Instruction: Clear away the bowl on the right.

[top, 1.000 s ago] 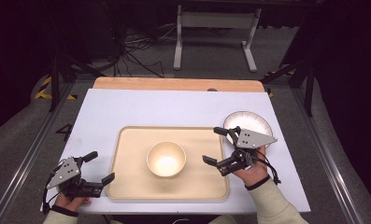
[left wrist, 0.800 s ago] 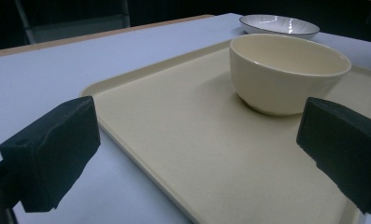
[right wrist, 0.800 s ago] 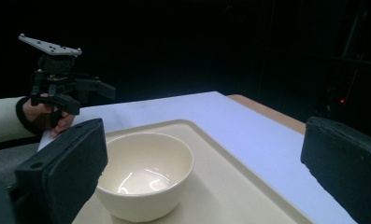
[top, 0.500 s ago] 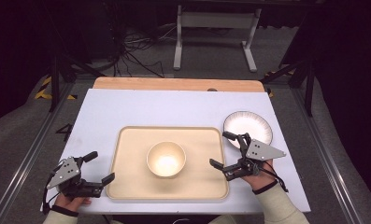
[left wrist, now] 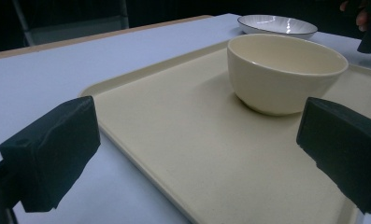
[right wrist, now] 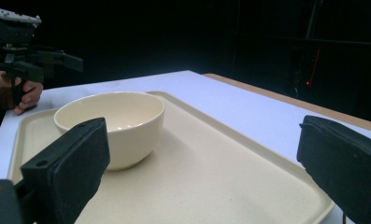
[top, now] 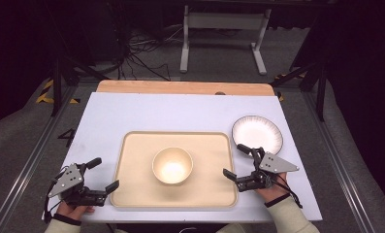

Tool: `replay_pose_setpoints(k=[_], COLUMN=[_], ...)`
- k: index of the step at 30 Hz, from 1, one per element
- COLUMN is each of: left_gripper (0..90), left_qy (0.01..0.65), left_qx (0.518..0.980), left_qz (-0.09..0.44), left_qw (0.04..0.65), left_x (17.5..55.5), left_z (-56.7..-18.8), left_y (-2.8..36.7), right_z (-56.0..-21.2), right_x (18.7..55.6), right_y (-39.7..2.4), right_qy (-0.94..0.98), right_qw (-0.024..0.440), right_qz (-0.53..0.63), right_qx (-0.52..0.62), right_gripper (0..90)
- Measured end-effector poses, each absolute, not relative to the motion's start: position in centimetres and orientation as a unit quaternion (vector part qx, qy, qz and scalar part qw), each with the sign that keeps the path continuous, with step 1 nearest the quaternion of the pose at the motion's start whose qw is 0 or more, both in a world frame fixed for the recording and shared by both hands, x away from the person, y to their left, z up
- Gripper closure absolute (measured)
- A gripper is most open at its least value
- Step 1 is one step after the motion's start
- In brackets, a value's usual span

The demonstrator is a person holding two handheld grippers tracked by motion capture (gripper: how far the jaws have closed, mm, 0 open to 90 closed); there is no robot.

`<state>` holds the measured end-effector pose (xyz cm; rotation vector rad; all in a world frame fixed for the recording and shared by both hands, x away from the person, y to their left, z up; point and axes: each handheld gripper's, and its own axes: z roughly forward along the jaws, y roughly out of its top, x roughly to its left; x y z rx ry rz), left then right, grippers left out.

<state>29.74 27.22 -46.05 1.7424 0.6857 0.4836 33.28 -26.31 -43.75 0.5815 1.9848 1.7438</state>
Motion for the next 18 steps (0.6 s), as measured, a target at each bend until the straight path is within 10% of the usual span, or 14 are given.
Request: replay_pose_setpoints(k=[18], left_gripper=[0.2], left_qy=[0.259], left_qx=[0.733], left_qz=[0.218], left_qw=[0.59], left_x=[28.9], left_z=[-46.2], left_y=[27.5], right_z=[-45.7], right_x=[33.1], right_y=[-27.1], right_qy=[0.715], right_qw=[0.202], right_qz=[0.62], right_qx=[0.253], right_gripper=[2.9])
